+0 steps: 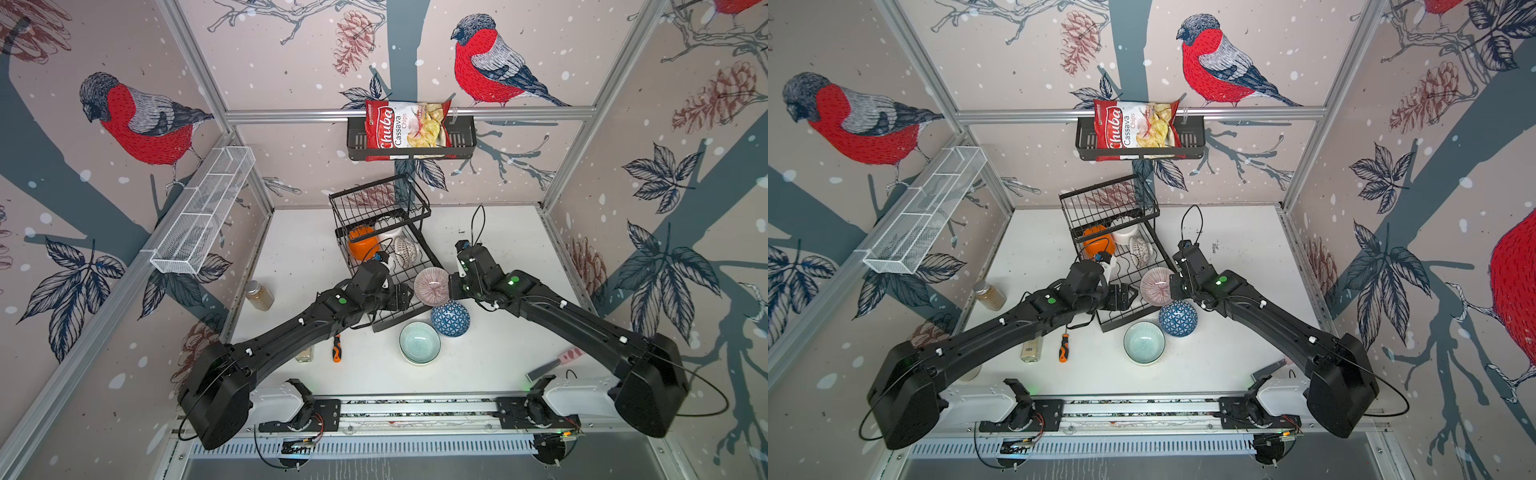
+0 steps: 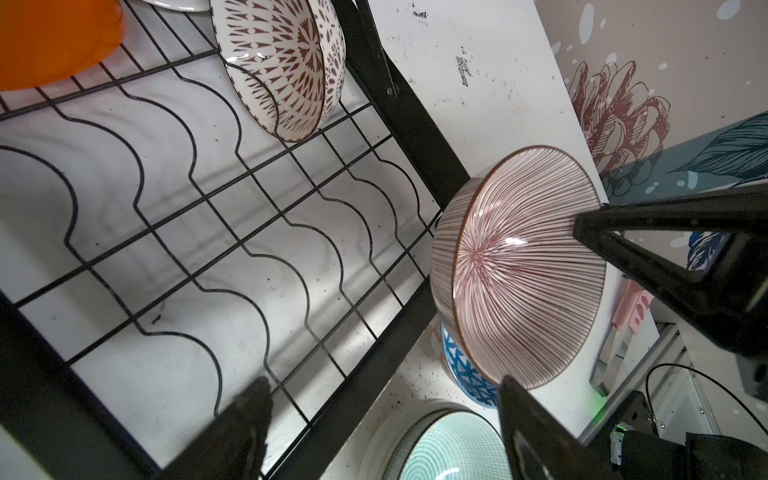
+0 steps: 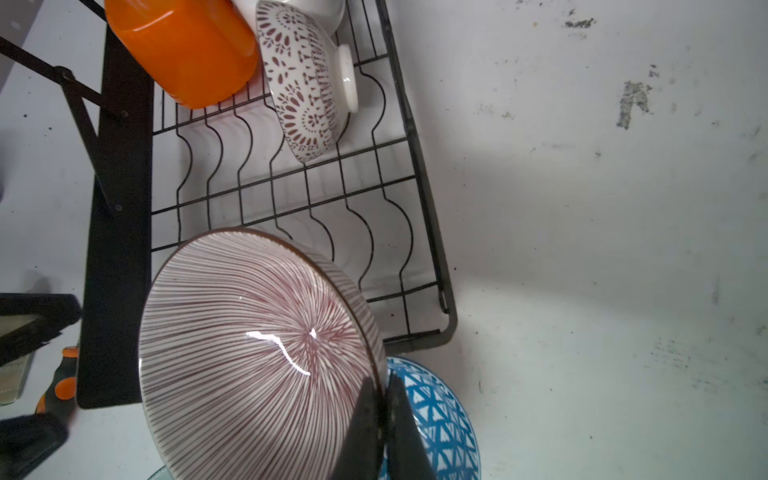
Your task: Load the bowls into the dish rack
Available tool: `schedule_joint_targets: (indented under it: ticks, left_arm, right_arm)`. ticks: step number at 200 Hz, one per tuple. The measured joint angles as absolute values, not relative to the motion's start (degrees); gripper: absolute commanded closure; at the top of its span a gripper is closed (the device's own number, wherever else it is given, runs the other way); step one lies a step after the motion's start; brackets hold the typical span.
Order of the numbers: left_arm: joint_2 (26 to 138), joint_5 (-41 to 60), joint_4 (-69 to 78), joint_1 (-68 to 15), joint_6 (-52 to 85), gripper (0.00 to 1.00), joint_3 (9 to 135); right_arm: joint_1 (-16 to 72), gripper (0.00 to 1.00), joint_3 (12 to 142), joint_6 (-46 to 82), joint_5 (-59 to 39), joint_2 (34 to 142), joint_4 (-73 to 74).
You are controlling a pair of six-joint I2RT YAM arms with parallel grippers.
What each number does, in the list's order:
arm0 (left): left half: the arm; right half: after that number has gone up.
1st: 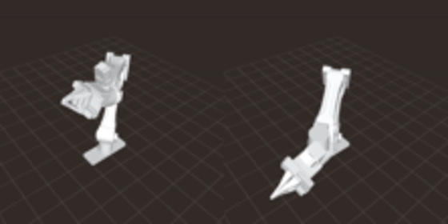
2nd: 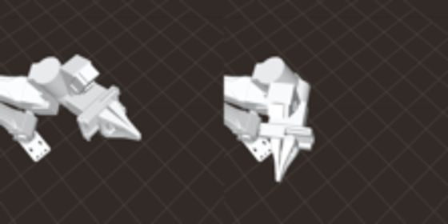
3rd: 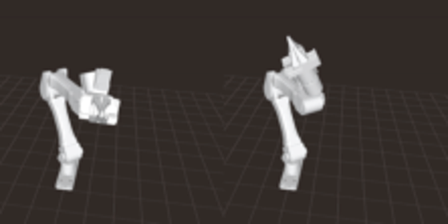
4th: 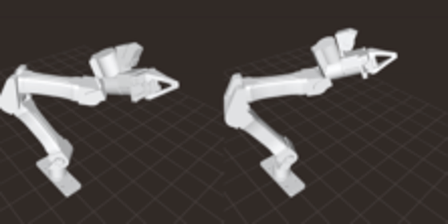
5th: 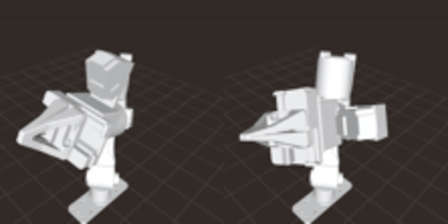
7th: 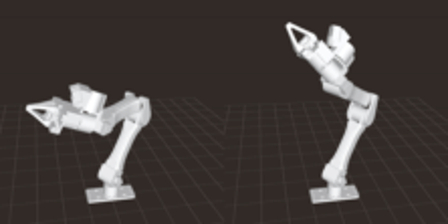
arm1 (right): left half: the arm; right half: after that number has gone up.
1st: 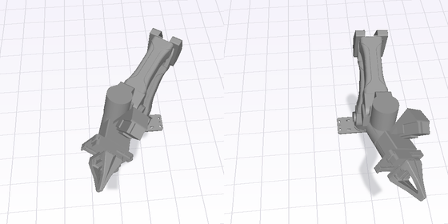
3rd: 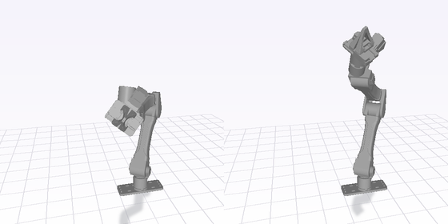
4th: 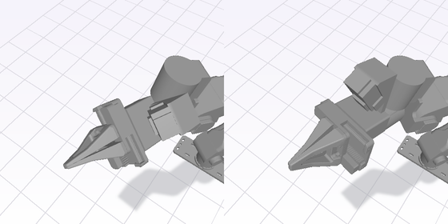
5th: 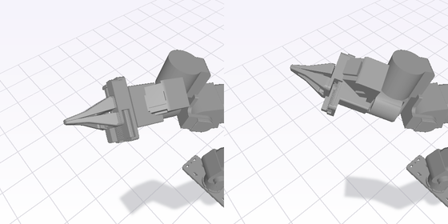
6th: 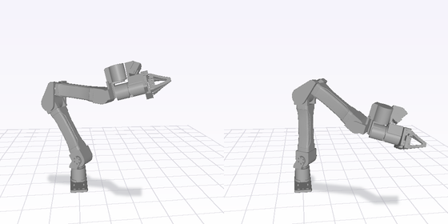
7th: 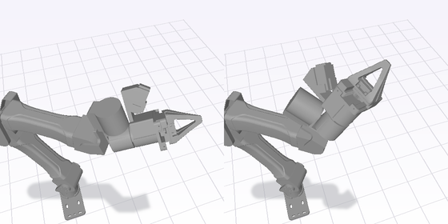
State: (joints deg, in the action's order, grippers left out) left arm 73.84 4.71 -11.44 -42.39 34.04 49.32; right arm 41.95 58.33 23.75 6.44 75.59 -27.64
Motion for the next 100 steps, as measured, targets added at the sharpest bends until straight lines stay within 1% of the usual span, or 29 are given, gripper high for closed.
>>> schedule_joint_targets:
  ticks: [36, 73, 84, 100]
  left_arm:
    - [75.66, 5.89, -10.52, -42.41, 34.04, 0.24, 50.35]
    - [77.28, 5.93, -9.69, -42.41, 33.87, 0.35, 51.66]
    - [77.95, 5.93, -9.76, -42.41, 33.56, 0.4, 52.16]
    - [79.35, 5.85, -10.0, -42.46, 32.99, 0.44, 53.12]
  right_arm:
    - [42.74, 1.0, 59.16, 23.46, 5.85, 77.14, -26.39]
    - [43.31, 1.0, 59.51, 22.7, 5.58, 78.32, -26.02]
    - [43.48, 1.0, 59.64, 22.7, 5.65, 78.54, -25.89]
    - [43.81, 1.0, 60.01, 22.68, 5.61, 78.91, -25.74]
